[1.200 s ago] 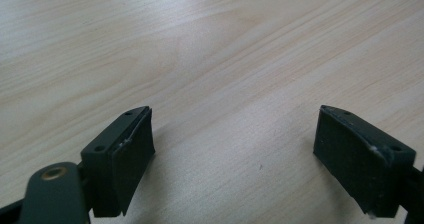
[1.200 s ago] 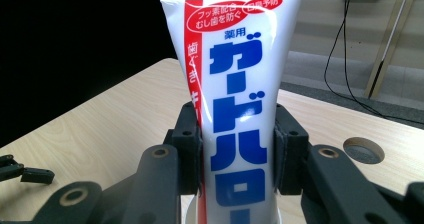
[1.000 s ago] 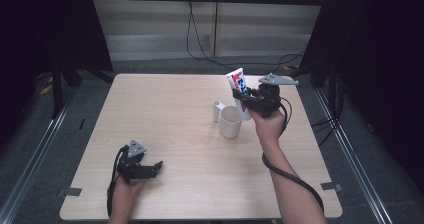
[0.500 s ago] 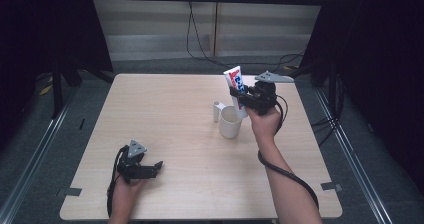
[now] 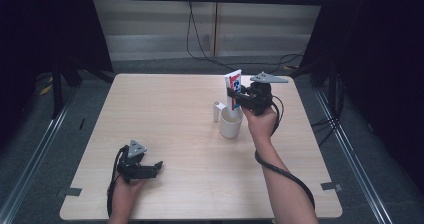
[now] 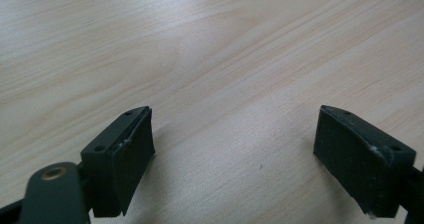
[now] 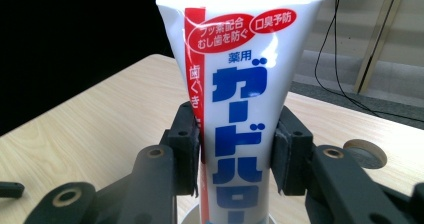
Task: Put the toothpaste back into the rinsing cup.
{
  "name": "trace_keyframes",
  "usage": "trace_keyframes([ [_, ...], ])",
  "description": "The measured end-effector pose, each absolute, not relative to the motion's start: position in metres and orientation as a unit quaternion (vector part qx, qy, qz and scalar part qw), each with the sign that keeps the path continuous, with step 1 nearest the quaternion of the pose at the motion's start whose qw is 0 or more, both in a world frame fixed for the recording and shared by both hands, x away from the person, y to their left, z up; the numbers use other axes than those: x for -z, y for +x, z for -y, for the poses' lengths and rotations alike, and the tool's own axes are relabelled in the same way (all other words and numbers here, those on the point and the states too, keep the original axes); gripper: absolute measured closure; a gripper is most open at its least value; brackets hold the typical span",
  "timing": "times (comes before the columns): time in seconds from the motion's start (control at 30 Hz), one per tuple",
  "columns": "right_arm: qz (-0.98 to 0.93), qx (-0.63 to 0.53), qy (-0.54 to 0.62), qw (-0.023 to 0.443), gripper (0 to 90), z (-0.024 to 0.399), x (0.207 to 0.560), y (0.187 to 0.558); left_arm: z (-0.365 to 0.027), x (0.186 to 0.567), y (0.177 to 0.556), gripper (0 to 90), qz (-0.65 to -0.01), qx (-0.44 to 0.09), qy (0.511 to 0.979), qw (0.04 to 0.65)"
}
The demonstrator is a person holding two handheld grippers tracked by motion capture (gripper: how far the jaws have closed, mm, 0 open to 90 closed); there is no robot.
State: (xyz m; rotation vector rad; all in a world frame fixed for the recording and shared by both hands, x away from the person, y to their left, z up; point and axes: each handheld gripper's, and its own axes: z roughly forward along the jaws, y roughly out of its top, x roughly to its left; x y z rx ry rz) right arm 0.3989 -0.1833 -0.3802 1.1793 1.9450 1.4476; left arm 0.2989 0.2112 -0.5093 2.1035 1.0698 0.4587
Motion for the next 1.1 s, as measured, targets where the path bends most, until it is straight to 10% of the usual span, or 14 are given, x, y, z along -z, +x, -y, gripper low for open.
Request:
trace_keyframes([
  [1.1,-0.716,-0.501,0.432,0.222,60.4,0.182,0.401,0.395,-0.211,0.509,0.299,16.0,-0.415,-0.179,0.816,0.36],
])
